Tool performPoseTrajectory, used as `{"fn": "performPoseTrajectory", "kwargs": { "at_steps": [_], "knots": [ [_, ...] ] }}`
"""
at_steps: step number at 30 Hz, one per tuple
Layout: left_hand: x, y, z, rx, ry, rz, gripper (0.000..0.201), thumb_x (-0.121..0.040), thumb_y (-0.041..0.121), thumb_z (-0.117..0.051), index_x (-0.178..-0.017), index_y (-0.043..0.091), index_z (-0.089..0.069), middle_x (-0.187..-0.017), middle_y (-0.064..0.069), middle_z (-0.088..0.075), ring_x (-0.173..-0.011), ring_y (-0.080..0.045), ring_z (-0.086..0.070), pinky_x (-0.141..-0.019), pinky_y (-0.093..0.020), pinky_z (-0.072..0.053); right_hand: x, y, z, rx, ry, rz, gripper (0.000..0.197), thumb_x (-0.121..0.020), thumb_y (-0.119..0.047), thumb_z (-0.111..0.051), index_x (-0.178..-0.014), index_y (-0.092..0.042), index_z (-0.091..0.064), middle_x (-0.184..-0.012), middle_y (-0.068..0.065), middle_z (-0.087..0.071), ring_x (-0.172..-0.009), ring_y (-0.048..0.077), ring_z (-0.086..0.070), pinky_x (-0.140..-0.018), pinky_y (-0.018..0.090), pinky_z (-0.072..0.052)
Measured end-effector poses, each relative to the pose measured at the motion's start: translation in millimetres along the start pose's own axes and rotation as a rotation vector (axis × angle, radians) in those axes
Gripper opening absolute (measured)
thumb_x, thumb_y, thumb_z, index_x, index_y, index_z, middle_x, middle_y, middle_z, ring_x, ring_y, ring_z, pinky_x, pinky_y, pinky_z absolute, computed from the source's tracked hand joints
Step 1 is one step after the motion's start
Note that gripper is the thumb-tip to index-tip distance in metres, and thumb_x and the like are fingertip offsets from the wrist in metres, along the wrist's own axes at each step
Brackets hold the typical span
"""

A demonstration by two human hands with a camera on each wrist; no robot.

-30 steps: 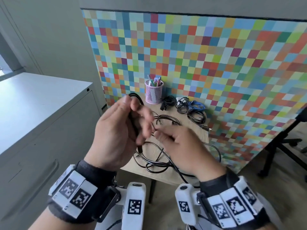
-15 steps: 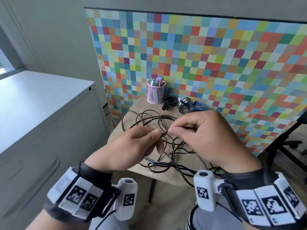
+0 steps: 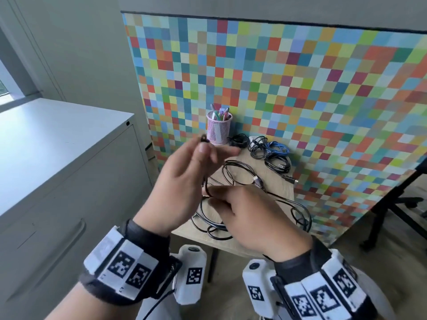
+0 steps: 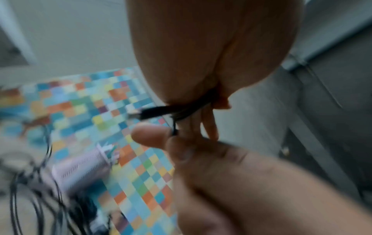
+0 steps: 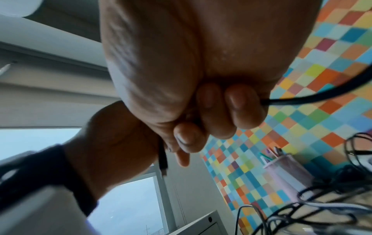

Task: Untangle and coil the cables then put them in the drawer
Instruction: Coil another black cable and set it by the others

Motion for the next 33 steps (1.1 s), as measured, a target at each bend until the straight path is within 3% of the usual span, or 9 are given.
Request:
{"fn": "performPoseTrajectory", "kwargs": {
  "at_steps": [4,6,9,15,21,24,27,30,33],
  "knots": [
    [7,-8,-9,-0.923,-0.113,-0.093,0.028,-0.108,0.031,-0.038,-0.083,0.021,-0.043,-0.076,0.004,-0.067,-0.071,-0.014,-0.058,-0.067,-0.034,-0.041,2,-7,20,0.032,0.025,0.006,0.009,-0.094,-0.037,-0.064,-0.102,-0.032,-0.064,-0.081,0.004,-0.068,-0.068,0.026,-0.054,-0.06,0.035,-0.04],
    [6,-10,-9,-0.976,-0.142,-0.07,0.031,-0.109,0.028,-0.04,-0.078,0.024,-0.039,-0.062,0.004,-0.051,-0.061,-0.014,-0.047,-0.061,-0.035,-0.031,6,-2,31,-0.02,0.053,-0.006,0.011,-0.089,-0.042,-0.07,-0.097,-0.036,-0.071,-0.075,-0.001,-0.069,-0.066,0.016,-0.057,-0.061,0.034,-0.047],
    [5,-15,-13,-0.982,-0.26,0.008,0.035,-0.108,0.023,-0.043,-0.073,0.024,-0.046,-0.058,0.006,-0.059,-0.06,-0.012,-0.053,-0.064,-0.037,-0.043,11,5,46,-0.104,0.12,-0.022,0.018,-0.081,-0.052,-0.069,-0.088,-0.038,-0.077,-0.073,-0.015,-0.071,-0.068,0.007,-0.064,-0.064,0.034,-0.055],
    [11,-23,-6,-0.462,-0.386,0.368,0.057,-0.106,0.045,-0.043,-0.065,0.009,-0.06,-0.047,0.006,-0.041,-0.044,-0.011,-0.034,-0.046,-0.019,-0.03,17,16,76,-0.167,0.256,0.001,0.017,-0.081,-0.053,-0.074,-0.08,-0.037,-0.08,-0.069,-0.019,-0.073,-0.063,0.006,-0.067,-0.06,0.03,-0.056],
    [6,-16,-10,0.2,-0.213,0.301,0.032,-0.101,0.029,-0.042,-0.073,0.016,-0.053,-0.055,0.003,-0.028,-0.047,-0.012,-0.021,-0.044,-0.022,-0.018,7,41,76,-0.321,0.355,0.018,0.01,-0.093,-0.028,-0.075,-0.098,-0.034,-0.08,-0.096,-0.027,-0.076,-0.09,-0.006,-0.072,-0.08,0.014,-0.053],
    [2,-8,-15,0.419,-0.089,0.205,0.029,-0.106,0.026,-0.04,-0.082,0.012,-0.049,-0.058,-0.004,-0.045,-0.046,-0.019,-0.046,-0.048,-0.024,-0.042,2,42,49,-0.318,0.297,-0.051,0.038,-0.095,-0.063,-0.057,-0.115,-0.037,-0.077,-0.106,-0.021,-0.077,-0.1,-0.002,-0.071,-0.089,0.035,-0.059],
    [-1,-7,-16,0.466,0.023,0.089,0.026,-0.108,0.024,-0.036,-0.089,0.009,-0.045,-0.095,-0.023,-0.073,-0.091,-0.036,-0.073,-0.078,-0.034,-0.059,3,28,24,-0.153,0.172,-0.065,0.029,-0.099,-0.062,-0.047,-0.113,-0.045,-0.065,-0.082,-0.011,-0.073,-0.076,0.014,-0.067,-0.071,0.038,-0.055],
    [-2,-10,-13,0.165,0.058,-0.011,0.028,-0.111,0.024,-0.034,-0.092,0.017,-0.053,-0.116,-0.015,-0.075,-0.117,-0.029,-0.069,-0.099,-0.037,-0.055,3,9,3,0.013,0.011,-0.062,0.025,-0.105,-0.048,-0.045,-0.12,-0.034,-0.06,-0.095,0.002,-0.075,-0.087,0.03,-0.067,-0.072,0.042,-0.053],
    [-1,-18,-11,-0.8,-0.036,-0.131,0.022,-0.11,0.029,-0.04,-0.089,0.028,-0.049,-0.088,0.008,-0.074,-0.086,-0.011,-0.067,-0.075,-0.027,-0.046,2,5,8,0.088,-0.049,-0.063,0.019,-0.101,-0.042,-0.051,-0.101,-0.027,-0.061,-0.088,0.005,-0.071,-0.086,0.034,-0.064,-0.066,0.04,-0.047]
  ]
}}
Point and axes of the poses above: each hand's wrist, its own x-axis away from the middle knuckle, its own z-axis out of the back of the hand, y = z × x, the point moved 6 cm from there along -x, towards the middle knuckle
